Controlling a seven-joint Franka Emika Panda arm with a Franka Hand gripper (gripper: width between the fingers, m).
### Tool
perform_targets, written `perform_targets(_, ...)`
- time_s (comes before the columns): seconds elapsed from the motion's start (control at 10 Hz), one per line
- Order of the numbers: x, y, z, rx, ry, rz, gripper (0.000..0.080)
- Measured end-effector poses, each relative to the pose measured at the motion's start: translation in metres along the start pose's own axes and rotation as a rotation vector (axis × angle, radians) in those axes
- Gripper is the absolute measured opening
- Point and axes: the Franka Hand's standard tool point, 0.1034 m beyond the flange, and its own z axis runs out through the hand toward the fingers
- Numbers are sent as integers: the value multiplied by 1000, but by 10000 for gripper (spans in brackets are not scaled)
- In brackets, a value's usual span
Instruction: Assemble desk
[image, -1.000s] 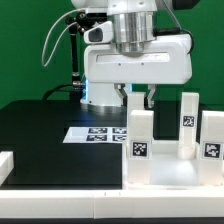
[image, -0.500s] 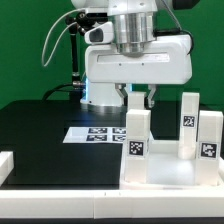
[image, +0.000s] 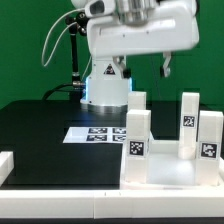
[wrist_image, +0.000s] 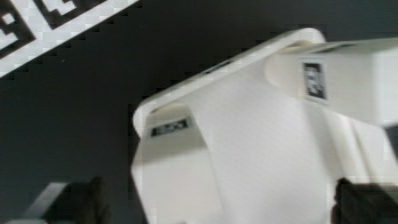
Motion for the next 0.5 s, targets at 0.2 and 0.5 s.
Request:
perform_targets(0.2, 10, 0, -29, -8, 24, 27, 648)
perform_targets(0.5, 9, 1, -25, -14, 21, 24, 649)
